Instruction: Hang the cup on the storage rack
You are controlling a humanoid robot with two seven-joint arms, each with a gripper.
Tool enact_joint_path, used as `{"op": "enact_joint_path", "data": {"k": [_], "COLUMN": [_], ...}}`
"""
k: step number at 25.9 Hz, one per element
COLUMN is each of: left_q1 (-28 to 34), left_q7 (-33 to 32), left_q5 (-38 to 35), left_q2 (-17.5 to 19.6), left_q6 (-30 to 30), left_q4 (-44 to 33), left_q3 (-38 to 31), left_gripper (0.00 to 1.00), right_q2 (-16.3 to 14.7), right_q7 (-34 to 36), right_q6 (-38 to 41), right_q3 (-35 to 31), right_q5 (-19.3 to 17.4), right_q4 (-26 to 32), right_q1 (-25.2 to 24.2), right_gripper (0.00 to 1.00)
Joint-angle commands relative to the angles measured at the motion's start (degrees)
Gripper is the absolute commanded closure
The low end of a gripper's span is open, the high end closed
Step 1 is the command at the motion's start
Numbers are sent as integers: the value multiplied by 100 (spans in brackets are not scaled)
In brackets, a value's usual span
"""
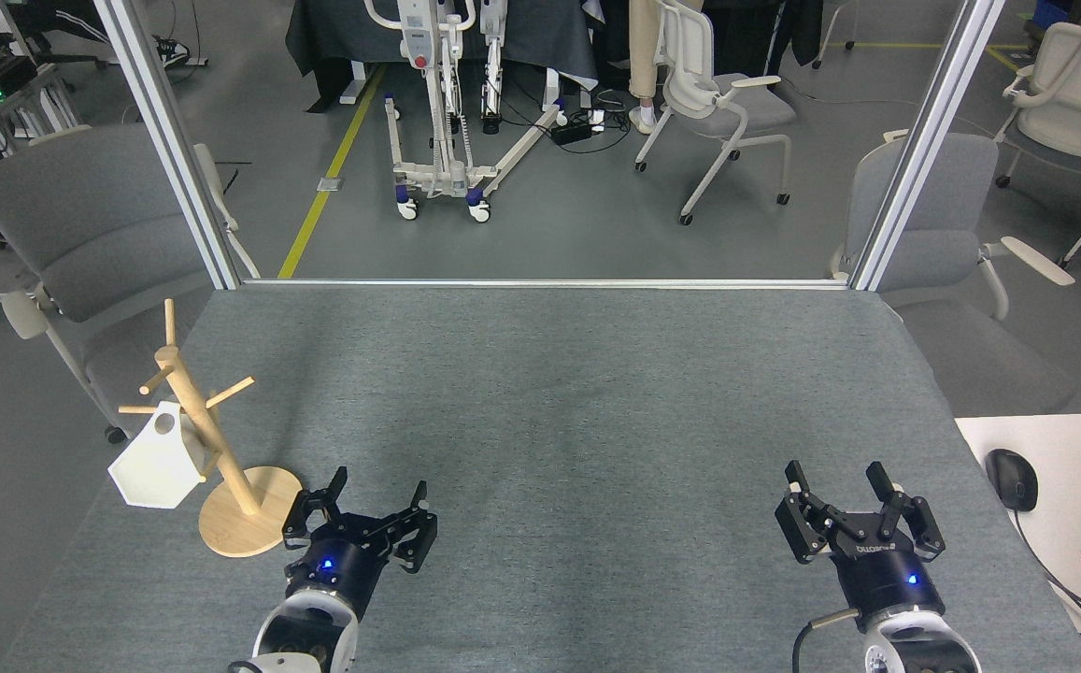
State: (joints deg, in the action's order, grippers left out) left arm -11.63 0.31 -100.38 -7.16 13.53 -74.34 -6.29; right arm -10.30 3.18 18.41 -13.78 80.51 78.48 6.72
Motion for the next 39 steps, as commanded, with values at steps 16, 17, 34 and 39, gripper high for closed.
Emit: {"op": "enact_joint_path", "data": {"k": [16, 17, 34, 39], "left_q1": [574, 574, 556, 574], "left_q7": [13, 13, -40, -40], "left_q5": [370, 370, 1179, 1196], "left_q2": [-13, -13, -13, -22], "left_q6": [-773, -773, -834, -852], "left_q4": [-1293, -1293, -1258, -1258], "left_q3": [1236, 1236, 1086, 1078], "left_gripper": [2, 2, 2, 2], "right_q2": [-7, -7, 2, 46], "right_q7": [-2, -2, -11, 51], "right_q6": [57, 48, 5, 40], "right_q3": [7, 7, 16, -2], "right_q5": [0, 0, 9, 0], "right_q4": [1, -8, -8, 27], "right_q1": [14, 14, 23, 23], "right_gripper": [1, 1, 1, 1]}}
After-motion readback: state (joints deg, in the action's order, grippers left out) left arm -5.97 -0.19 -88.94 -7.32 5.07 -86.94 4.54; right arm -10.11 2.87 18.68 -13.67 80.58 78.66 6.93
